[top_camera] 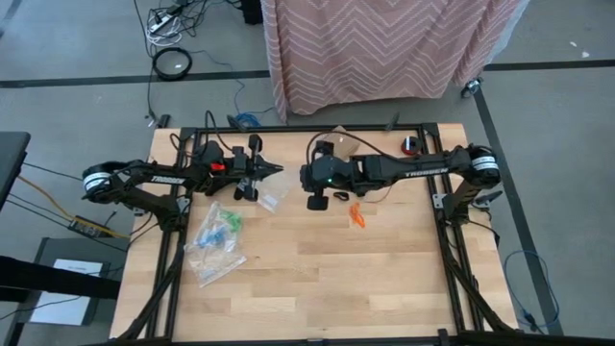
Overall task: Sort rubber bands
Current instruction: Open the transparent zip bag
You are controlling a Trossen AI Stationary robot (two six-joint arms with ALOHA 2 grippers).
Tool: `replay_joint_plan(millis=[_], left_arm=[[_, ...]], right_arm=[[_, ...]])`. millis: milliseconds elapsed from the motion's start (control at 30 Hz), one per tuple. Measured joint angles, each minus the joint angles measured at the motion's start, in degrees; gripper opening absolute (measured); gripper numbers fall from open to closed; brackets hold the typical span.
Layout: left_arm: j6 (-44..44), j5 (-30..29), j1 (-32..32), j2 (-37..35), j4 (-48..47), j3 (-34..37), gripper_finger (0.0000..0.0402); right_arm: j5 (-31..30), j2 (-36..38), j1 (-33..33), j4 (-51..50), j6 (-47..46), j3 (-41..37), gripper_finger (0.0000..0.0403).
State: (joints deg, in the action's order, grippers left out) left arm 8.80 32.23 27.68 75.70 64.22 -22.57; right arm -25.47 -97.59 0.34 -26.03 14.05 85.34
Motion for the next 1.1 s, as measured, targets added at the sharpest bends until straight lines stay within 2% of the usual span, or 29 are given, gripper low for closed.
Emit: replay_joint_plan(millis=[267, 433, 733, 1100], left_arm=[[0.0, -0.8, 0.0, 0.0, 0.7, 0.0, 0.0001], [-0.8, -0.8, 0.0, 0.0, 0.7, 0.0, 0.0001], [-1.5, -1.6, -1.9, 0.0, 2.6, 0.0, 0.0001], [-1.6, -3.9, -3.8, 0.0, 1.6, 0.0, 0.0001]], right_arm=[[6.0, 1.1, -0.1, 1.2, -1.0, 0.0, 0.0], [6.3, 1.0, -0.1, 1.1, -2.5, 0.0, 0.0], [10.6, -1.0, -0.1, 1.9, -4.6, 0.1, 0.0], [10.1, -2.6, -0.1, 4.8, -5.2, 0.0, 0.0]])
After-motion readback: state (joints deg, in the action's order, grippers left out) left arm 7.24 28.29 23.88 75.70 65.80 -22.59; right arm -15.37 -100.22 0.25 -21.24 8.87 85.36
